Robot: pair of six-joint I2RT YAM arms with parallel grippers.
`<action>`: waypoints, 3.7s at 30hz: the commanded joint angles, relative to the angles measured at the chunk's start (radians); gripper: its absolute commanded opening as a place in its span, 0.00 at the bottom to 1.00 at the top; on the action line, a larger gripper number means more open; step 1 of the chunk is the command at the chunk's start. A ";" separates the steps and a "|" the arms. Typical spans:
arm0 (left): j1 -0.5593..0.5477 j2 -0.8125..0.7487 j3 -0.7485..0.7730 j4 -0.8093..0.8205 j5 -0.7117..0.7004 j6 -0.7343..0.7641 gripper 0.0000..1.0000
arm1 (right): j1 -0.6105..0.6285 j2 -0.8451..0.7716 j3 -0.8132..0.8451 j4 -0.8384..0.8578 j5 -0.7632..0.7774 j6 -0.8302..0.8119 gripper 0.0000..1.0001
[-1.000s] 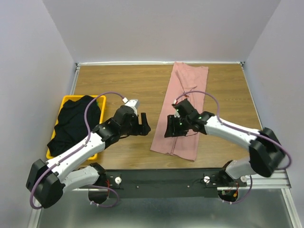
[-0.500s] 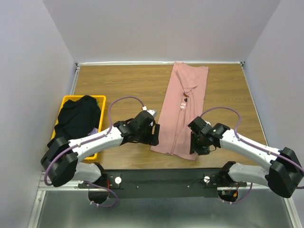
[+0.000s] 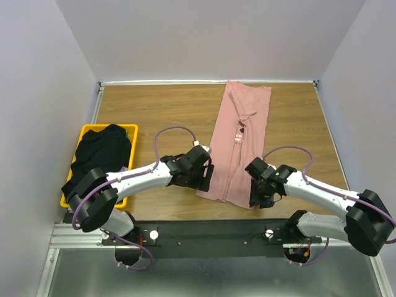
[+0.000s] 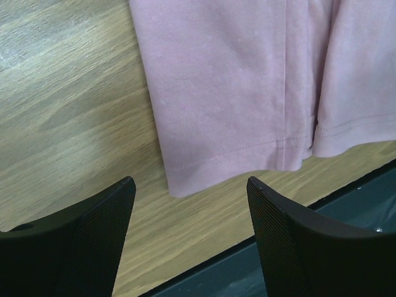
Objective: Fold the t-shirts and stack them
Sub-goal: Fold the tshirt
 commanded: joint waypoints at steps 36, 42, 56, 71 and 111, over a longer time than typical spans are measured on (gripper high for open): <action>-0.037 0.172 0.098 -0.083 -0.095 0.009 0.50 | -0.002 0.032 -0.041 0.058 0.035 -0.009 0.05; -0.055 0.216 0.118 -0.095 -0.098 0.011 0.50 | 0.000 0.021 -0.039 0.058 0.033 -0.014 0.06; -0.093 0.212 0.081 -0.132 -0.104 -0.017 0.03 | 0.000 -0.010 -0.021 0.049 0.024 -0.043 0.01; -0.248 -0.110 -0.074 -0.160 0.020 -0.197 0.00 | 0.041 -0.102 0.120 -0.204 -0.096 -0.094 0.01; 0.318 0.540 0.561 0.172 -0.075 0.158 0.00 | -0.419 0.601 0.616 0.341 0.272 -0.578 0.01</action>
